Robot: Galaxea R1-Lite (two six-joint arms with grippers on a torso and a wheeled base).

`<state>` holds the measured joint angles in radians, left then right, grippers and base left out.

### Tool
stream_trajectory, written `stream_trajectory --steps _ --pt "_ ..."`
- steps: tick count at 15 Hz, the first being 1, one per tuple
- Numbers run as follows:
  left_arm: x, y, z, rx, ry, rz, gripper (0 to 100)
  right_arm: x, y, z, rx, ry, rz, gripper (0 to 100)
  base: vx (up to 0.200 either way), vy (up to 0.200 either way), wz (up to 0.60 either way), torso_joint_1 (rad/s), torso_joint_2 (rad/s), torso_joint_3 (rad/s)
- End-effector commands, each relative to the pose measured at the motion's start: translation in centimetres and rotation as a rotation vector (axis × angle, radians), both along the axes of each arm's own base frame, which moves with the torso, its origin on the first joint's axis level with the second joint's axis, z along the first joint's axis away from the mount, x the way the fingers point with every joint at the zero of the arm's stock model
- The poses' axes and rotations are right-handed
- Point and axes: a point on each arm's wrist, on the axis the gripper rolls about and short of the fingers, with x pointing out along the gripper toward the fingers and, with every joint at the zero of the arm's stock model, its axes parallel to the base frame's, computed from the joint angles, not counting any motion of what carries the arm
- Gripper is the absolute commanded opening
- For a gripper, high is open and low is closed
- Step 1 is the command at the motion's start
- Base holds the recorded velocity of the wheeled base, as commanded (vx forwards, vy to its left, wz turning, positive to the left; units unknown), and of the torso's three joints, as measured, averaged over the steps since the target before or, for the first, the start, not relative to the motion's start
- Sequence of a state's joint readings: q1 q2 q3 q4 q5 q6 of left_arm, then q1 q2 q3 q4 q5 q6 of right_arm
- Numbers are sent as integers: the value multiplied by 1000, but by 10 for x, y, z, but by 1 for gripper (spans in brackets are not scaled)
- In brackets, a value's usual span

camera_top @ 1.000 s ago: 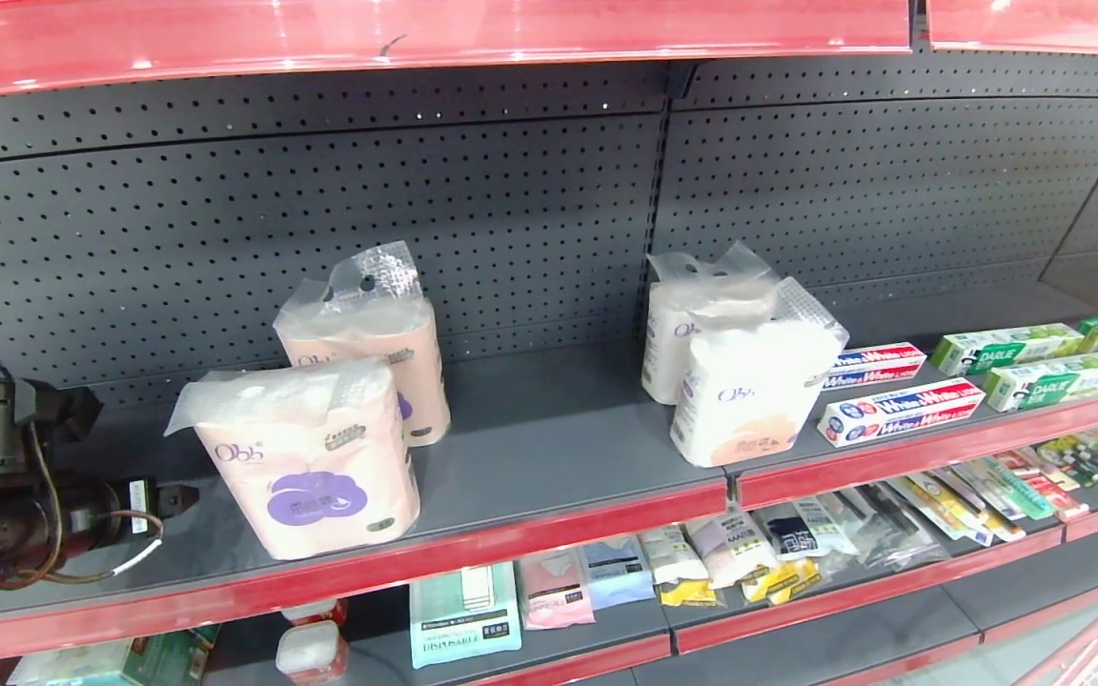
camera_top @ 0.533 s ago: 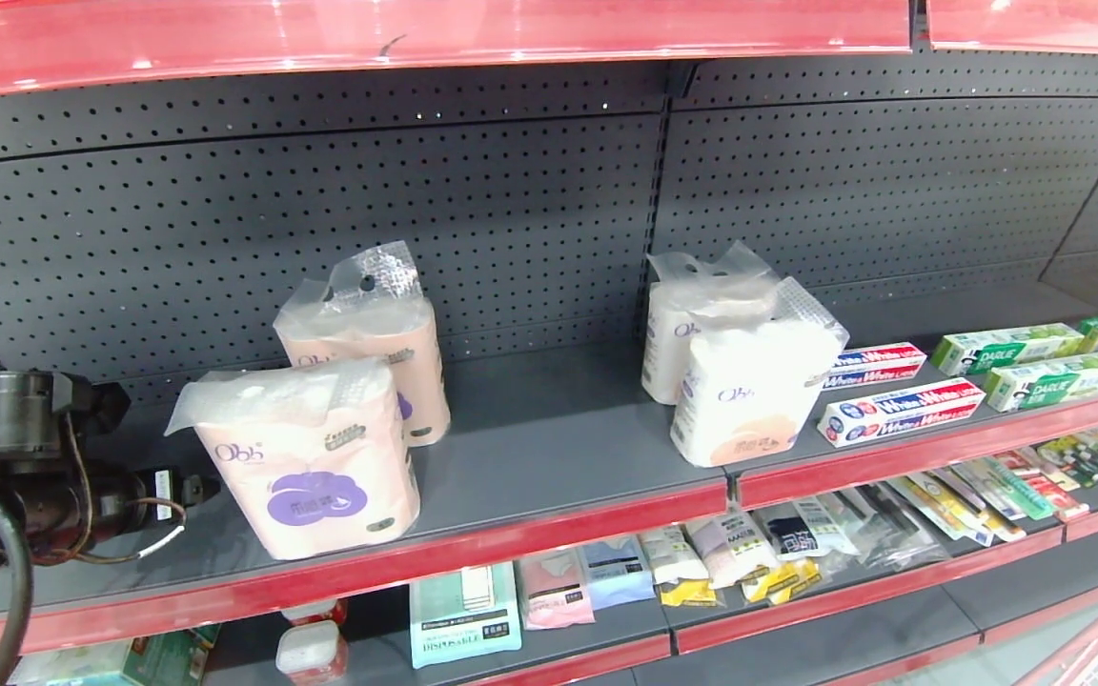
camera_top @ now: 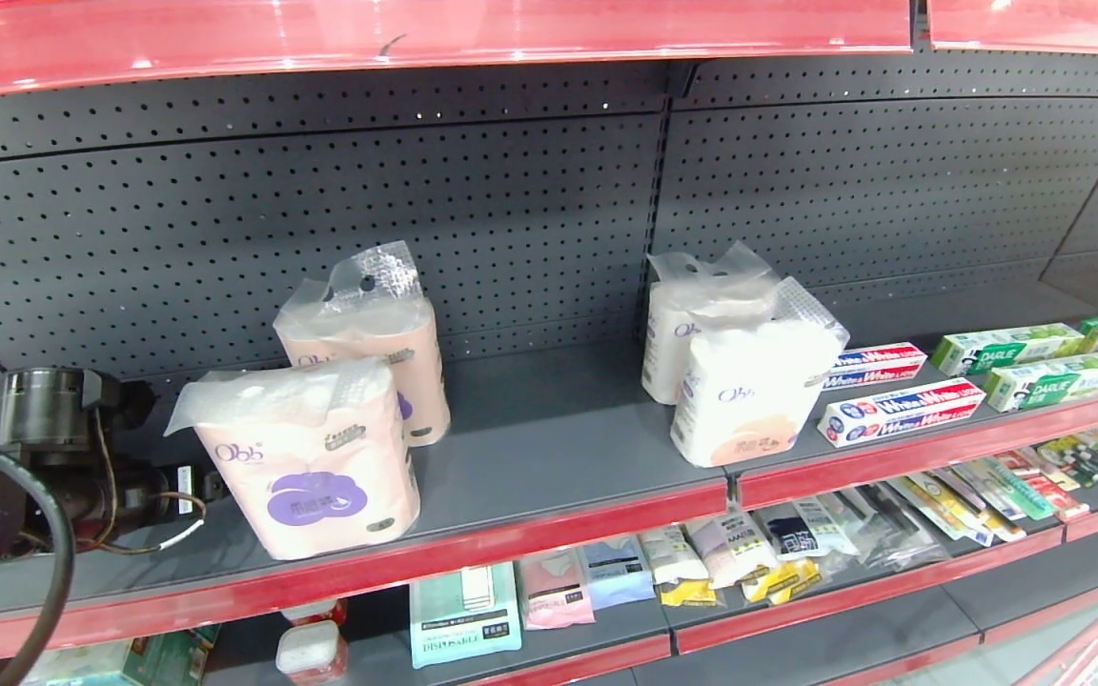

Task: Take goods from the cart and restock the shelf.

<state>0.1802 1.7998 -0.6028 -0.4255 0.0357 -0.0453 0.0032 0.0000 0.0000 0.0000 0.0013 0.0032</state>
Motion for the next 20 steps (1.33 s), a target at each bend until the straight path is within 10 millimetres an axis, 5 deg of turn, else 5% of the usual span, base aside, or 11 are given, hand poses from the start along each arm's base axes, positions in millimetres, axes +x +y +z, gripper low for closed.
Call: stream_trajectory --steps 1,20 --pt "1 -2 0 -3 -2 -9 100 0 0 0 0 2 0 100 0 0 0 0 0 0" --pt "3 -18 2 -34 -11 -99 100 0 0 0 0 2 0 100 0 0 0 0 0 0"
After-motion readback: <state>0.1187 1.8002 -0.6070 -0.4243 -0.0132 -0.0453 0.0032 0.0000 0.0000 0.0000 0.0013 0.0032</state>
